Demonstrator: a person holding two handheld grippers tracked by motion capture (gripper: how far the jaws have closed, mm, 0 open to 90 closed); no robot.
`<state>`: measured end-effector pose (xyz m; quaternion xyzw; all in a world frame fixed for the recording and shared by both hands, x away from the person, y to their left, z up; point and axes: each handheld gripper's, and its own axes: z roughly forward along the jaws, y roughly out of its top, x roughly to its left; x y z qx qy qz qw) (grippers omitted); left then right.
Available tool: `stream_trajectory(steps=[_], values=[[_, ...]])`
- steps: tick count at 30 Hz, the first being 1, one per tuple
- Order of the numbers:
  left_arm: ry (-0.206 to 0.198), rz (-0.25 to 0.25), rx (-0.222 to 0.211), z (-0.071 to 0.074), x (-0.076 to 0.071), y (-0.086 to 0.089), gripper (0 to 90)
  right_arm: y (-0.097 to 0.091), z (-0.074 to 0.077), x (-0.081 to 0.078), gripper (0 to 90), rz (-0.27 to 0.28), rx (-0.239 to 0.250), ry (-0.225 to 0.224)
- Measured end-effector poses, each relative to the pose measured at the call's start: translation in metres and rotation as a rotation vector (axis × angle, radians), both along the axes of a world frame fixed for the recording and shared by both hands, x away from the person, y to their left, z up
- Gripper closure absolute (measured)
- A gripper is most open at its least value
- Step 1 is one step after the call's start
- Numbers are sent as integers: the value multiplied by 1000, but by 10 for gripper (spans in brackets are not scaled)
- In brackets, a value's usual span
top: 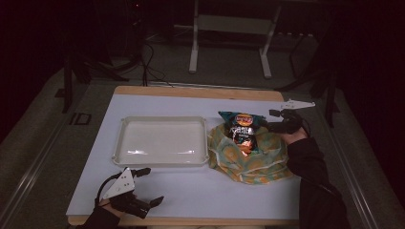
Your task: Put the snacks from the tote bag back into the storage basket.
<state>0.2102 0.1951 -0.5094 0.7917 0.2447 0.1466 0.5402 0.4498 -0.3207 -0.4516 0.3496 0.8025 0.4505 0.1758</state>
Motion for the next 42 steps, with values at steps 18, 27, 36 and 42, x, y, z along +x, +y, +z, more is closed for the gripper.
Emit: stream_trajectory(steps=[18, 27, 36, 42], values=[[4, 0, 1, 0, 0, 1, 3, 5, -23, 13, 531, 74, -10, 82], [4, -1, 2, -1, 0, 0, 3, 8, -24, 13, 833, 101, -42, 103], [7, -3, 2, -1, 1, 0, 3, 9, -17, 8, 900, 117, -58, 95], [3, 0, 3, -1, 1, 0, 3, 10, 0, -1, 900, 130, -37, 32]])
